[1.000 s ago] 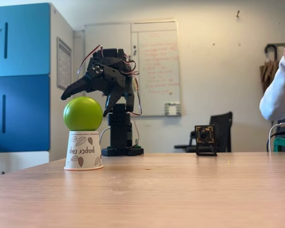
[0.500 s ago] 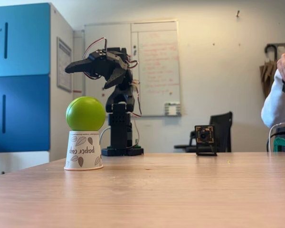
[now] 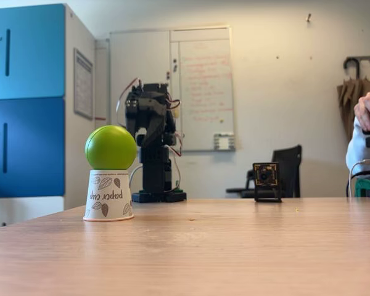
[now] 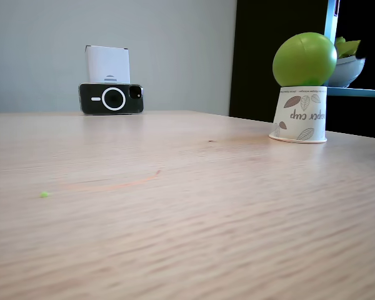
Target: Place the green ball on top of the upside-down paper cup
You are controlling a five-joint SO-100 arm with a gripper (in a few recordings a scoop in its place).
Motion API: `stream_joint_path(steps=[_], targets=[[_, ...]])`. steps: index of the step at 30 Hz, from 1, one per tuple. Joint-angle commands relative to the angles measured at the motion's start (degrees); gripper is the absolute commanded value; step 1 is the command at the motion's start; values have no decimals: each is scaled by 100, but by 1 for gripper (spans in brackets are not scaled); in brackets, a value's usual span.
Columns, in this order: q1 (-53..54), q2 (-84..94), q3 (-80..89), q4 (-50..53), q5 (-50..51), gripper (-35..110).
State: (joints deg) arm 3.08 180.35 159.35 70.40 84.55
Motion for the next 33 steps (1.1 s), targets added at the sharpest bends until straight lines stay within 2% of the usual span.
stream_joint_path(steps=[1,15,22,33], targets=[[-176,220,422,70,167,0],[-510,457,1890,79,202,0],[-448,782,1898,782,167,0],[-431,1002,1898,905,114,0]])
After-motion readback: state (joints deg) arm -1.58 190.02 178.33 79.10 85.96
